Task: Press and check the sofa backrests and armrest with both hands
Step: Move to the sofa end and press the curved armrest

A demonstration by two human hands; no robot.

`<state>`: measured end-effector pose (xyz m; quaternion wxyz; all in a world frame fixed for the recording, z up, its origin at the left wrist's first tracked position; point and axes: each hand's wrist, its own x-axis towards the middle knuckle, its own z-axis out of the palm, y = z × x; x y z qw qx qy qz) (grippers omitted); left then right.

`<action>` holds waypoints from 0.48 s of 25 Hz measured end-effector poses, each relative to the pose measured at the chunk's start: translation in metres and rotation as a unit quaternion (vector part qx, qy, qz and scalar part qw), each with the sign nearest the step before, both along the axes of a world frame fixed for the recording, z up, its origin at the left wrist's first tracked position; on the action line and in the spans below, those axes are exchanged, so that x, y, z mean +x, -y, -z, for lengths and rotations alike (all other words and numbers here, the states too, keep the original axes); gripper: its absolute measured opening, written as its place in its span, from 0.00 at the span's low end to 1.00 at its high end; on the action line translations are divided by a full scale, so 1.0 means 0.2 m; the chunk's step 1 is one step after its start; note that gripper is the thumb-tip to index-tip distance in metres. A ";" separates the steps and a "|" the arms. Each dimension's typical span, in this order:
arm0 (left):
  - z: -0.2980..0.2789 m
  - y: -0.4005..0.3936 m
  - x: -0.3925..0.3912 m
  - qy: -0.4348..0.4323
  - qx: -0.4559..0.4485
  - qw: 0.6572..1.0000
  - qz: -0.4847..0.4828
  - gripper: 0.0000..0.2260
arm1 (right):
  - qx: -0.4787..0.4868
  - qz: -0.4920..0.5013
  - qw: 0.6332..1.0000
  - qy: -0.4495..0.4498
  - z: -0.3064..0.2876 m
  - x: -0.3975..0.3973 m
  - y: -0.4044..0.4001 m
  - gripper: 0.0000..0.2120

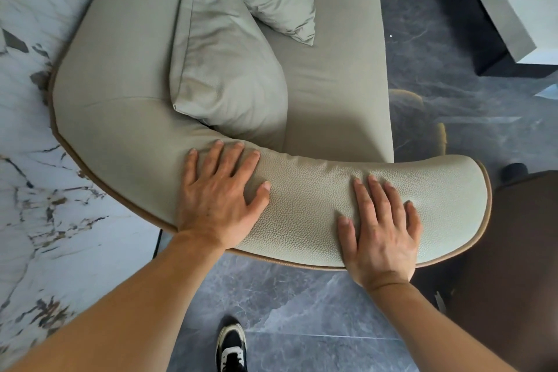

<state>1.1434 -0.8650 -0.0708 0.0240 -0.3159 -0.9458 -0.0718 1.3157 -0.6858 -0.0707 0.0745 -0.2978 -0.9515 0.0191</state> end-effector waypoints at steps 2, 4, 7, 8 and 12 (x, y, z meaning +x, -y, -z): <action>-0.01 0.01 0.01 0.002 -0.010 1.000 0.005 0.26 | -0.007 0.000 1.000 0.019 -0.01 0.00 0.01 0.30; -0.04 0.00 0.02 0.015 -0.034 0.999 0.013 0.28 | -0.027 0.006 0.998 0.057 -0.04 -0.01 0.02 0.31; -0.08 0.01 0.03 0.046 -0.090 0.995 0.017 0.30 | -0.052 0.008 0.990 0.133 -0.08 -0.01 0.02 0.32; -0.09 0.01 0.03 0.062 -0.104 0.992 0.017 0.31 | -0.064 0.006 0.986 0.156 -0.08 -0.01 0.02 0.33; -0.17 0.03 -0.01 0.173 -0.149 0.973 0.038 0.30 | -0.141 0.012 0.964 0.223 -0.21 -0.04 0.00 0.31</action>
